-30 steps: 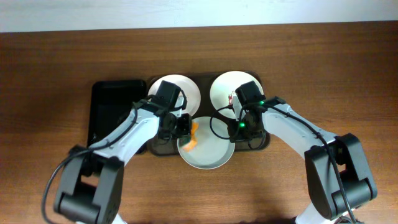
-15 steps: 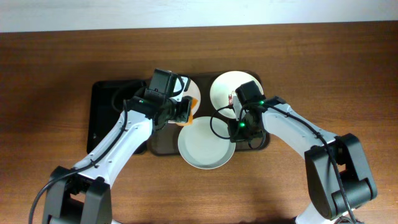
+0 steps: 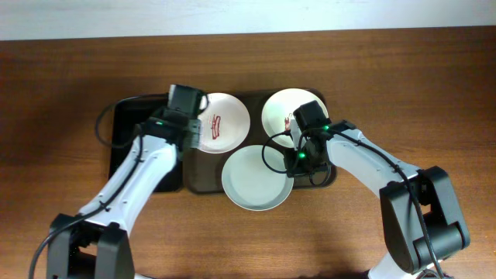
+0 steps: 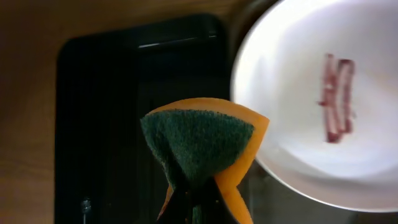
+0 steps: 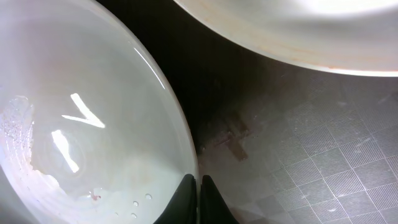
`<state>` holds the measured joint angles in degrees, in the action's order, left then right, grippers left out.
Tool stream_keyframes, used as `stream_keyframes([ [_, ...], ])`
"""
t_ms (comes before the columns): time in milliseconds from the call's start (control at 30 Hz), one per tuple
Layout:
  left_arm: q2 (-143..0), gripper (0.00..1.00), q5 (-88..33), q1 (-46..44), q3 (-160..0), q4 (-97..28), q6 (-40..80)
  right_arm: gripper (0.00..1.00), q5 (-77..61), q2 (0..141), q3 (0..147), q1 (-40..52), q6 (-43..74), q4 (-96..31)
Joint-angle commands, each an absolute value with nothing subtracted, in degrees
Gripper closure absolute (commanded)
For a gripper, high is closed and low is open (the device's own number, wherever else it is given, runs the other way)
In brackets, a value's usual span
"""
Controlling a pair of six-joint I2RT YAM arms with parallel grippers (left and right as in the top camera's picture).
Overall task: Clean dirty plates on tray and stack at the side
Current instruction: 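Return the sponge to the black tray with the left gripper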
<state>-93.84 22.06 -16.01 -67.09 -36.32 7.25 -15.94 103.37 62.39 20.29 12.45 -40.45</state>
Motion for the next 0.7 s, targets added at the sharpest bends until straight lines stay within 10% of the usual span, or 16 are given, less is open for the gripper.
stream_keyframes([
  [0, -92.9, 1.0, 17.1, -9.8, -68.5, -36.5, 6.5, 0.96, -14.3, 103.4, 63.1, 20.6, 12.6, -40.7],
  [467, -104.5, 1.0, 2.2, -0.1, -68.5, -33.0, -7.9, 0.96, -14.4, 103.4, 63.1, 20.6, 12.6, -40.8],
  [533, -104.5, 0.84, 3.2, -0.1, -68.5, -31.7, -7.9, 0.96, -14.4, 103.4, 63.1, 20.6, 12.6, -40.8],
  [567, -104.5, 0.56, 3.6, -0.1, -68.5, -31.4, -7.8, 0.96, -14.4, 103.4, 63.1, 20.6, 12.6, -40.8],
  [667, -104.5, 0.39, 4.1, -0.1, -68.5, -31.2, -7.8, 0.96, -14.4, 103.4, 63.1, 20.6, 12.6, -40.7],
])
